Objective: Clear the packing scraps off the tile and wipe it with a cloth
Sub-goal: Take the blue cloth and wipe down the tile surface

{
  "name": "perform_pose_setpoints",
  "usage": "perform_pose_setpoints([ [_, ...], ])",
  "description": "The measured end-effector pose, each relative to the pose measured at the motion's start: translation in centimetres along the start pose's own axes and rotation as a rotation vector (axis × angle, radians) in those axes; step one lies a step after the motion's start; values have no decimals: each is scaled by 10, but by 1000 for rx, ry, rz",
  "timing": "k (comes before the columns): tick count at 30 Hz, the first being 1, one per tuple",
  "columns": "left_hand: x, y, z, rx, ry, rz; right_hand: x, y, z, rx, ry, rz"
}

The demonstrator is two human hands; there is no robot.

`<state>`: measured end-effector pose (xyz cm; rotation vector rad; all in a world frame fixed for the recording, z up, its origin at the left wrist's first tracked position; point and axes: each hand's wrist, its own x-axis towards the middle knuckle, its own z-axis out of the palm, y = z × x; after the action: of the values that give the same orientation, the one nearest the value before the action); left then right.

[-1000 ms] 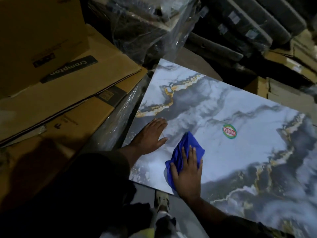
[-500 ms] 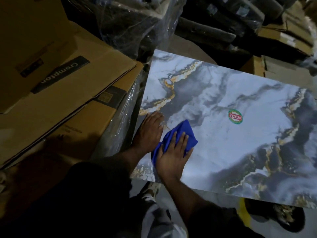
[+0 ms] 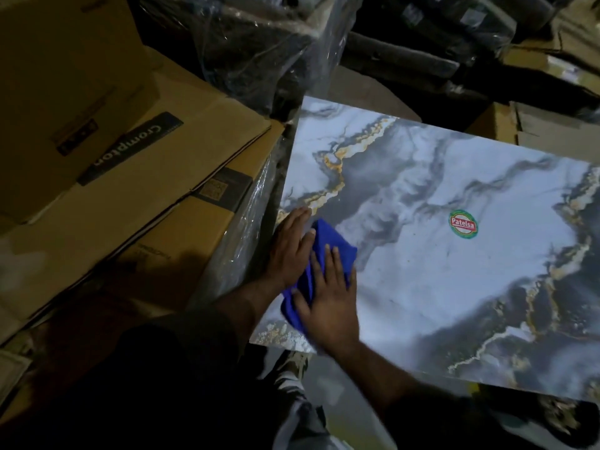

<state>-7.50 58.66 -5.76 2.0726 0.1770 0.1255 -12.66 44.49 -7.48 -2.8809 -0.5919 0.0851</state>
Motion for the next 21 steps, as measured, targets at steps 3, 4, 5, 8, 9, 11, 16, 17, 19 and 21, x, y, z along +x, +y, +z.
perform_pose_setpoints([
  [3, 5, 4, -7, -143, 25, -101, -39, -42, 15, -20, 9, 164],
  [4, 7, 5, -9, -176, 38, -130, -41, -51, 17, -28, 4, 205],
  [5, 9, 6, -9, -203, 46, -153, -39, -57, 17, -31, -1, 245],
  [8, 13, 7, -6, -265, 53, -204, -21, -62, 13, -25, 7, 327],
  [9, 14, 7, -6, -269, 58, -209, -13, -62, 13, -25, 11, 350],
  [11, 16, 7, -4, -234, 73, -217, 5, -59, 12, -27, -3, 390],
  [16, 29, 11, -5, -101, 116, -229, 70, -39, 3, 29, -36, 426],
  [17, 32, 11, -3, -70, 104, -233, 83, -35, 1, 31, -32, 423],
  [19, 36, 10, 2, -17, 76, -194, 107, -25, -3, 21, -13, 405],
  [21, 44, 14, 5, 28, 94, -159, 130, -16, -5, 4, -7, 395],
])
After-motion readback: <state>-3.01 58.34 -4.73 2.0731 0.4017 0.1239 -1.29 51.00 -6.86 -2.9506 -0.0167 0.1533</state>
